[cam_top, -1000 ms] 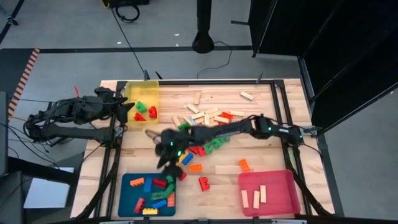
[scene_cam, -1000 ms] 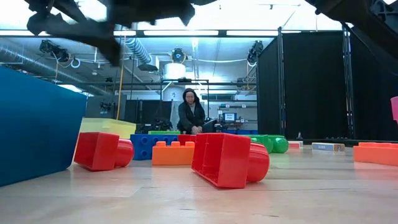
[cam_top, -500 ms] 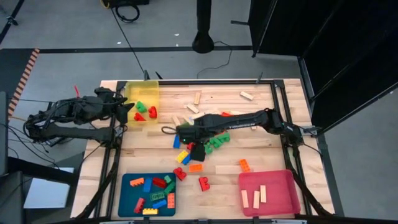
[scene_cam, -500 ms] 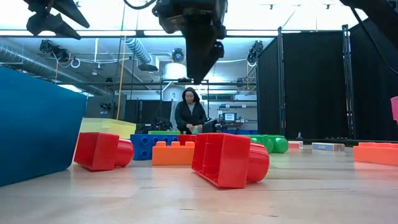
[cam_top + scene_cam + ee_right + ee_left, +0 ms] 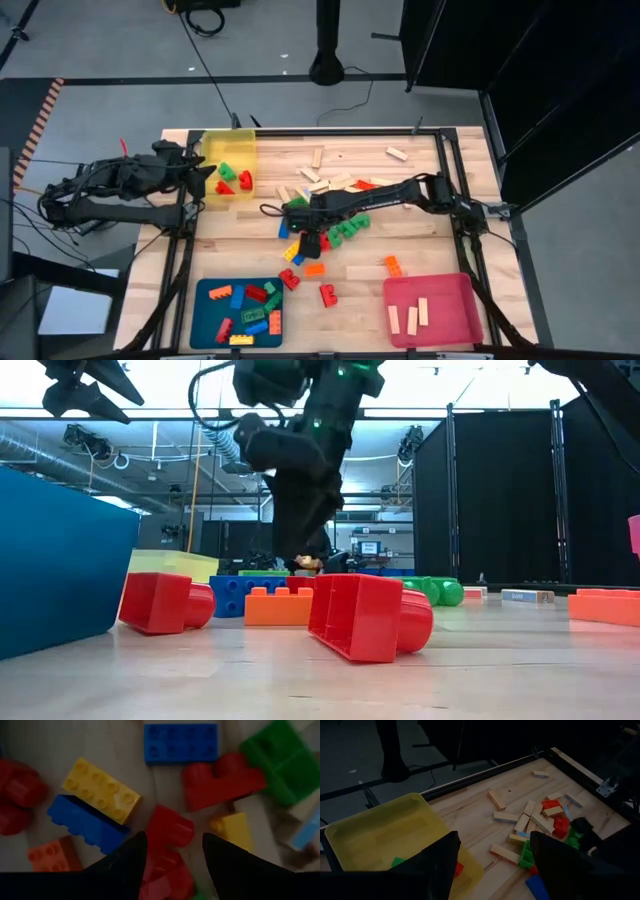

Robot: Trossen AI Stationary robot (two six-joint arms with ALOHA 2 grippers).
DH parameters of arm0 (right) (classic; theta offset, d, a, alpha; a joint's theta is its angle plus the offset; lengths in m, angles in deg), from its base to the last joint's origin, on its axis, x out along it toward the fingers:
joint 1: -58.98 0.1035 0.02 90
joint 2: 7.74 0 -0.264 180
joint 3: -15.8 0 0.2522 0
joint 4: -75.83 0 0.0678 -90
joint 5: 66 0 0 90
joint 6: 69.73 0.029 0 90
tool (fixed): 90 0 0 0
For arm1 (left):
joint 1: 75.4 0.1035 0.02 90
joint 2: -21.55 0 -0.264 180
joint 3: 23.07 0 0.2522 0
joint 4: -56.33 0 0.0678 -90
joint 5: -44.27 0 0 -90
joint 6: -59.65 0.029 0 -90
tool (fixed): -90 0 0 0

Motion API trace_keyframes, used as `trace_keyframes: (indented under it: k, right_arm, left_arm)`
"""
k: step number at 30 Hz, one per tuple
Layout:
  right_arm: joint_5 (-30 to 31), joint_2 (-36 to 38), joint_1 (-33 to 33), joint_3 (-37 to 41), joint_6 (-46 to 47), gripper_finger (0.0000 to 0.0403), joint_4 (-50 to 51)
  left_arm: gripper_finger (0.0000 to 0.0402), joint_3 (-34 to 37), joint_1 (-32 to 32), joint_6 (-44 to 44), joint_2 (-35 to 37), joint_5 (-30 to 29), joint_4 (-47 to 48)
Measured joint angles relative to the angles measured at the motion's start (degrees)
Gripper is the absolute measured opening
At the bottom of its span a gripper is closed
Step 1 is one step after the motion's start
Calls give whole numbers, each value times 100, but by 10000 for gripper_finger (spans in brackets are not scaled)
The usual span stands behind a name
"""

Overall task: Sort blocks by size
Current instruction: Put the round red game piece into the yellow bin

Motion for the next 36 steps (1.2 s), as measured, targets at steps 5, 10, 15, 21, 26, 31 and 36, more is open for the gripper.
trace_keyframes:
  k: [5, 10, 15, 21, 26, 31, 36]
  right_arm:
    - [-213, 0, 3, 536, -9, 214, -724]
    - [-288, 28, -11, 856, 106, 231, -1096]
    - [-133, 6, -89, 984, 205, 239, -1057]
    - [-6, -2, -133, 984, 98, 209, -1019]
    - [112, 41, -132, 958, 101, 114, -965]
    - [13, 34, -133, 928, 117, 78, -962]
    - [-147, -12, -137, 638, 151, 78, -843]
  left_arm:
    - [253, 0, -2, 0, 0, 0, 1]
    - [253, 0, 0, 0, 0, -2, 0]
    - [253, 0, -2, -1, 0, -15, 0]
    - [253, 0, -1, 0, 0, -18, 0]
    - [253, 0, 0, -2, 0, -18, 0]
    - [253, 0, -1, -2, 0, -18, -2]
    - [253, 0, -2, -2, 0, -17, -2]
